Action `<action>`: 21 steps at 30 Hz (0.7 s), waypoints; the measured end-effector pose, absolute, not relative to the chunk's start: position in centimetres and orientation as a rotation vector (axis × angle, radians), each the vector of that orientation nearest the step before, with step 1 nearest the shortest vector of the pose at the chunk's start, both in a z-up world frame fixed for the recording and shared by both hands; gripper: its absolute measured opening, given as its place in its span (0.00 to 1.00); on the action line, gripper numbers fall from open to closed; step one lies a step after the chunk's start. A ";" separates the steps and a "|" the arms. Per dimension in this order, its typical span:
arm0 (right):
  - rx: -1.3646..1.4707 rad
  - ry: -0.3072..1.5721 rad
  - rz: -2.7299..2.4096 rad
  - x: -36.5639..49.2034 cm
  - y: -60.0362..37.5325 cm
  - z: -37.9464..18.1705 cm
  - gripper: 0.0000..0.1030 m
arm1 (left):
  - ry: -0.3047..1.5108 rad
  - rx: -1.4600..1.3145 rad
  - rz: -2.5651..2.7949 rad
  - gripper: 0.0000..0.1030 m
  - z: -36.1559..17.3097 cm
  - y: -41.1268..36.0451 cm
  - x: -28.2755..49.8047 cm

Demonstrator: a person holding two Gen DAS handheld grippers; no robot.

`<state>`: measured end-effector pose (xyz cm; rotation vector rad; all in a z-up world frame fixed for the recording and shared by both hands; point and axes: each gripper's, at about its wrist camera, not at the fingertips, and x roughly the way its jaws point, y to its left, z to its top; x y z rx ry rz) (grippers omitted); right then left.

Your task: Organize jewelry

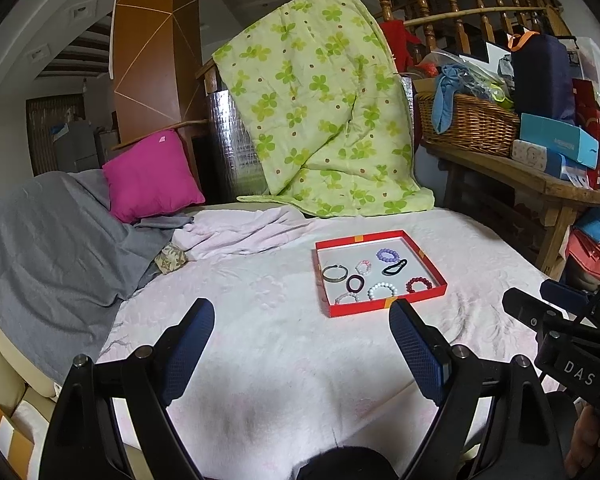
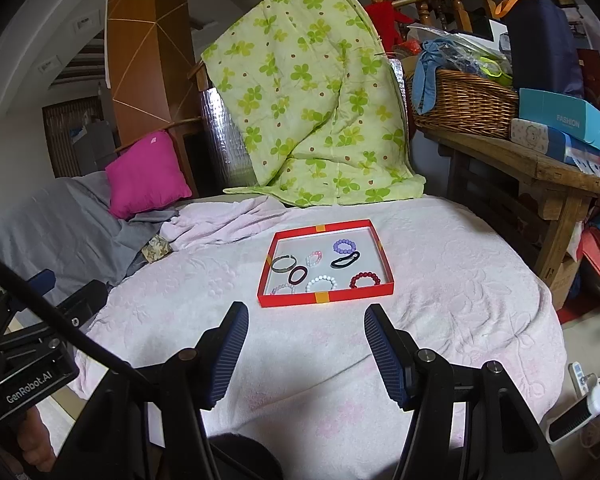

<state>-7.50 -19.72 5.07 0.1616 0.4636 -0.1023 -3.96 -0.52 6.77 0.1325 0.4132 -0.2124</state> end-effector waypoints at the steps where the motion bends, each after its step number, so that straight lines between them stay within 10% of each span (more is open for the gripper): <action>1: 0.159 0.466 -0.103 -7.4 -19.7 5.0 0.63 | 0.413 0.133 -0.210 0.87 6.8 -0.5 -3.9; 21: 0.123 0.478 -0.151 -4.2 -20.0 6.3 0.63 | 0.421 0.089 -0.219 0.87 7.6 0.6 -0.7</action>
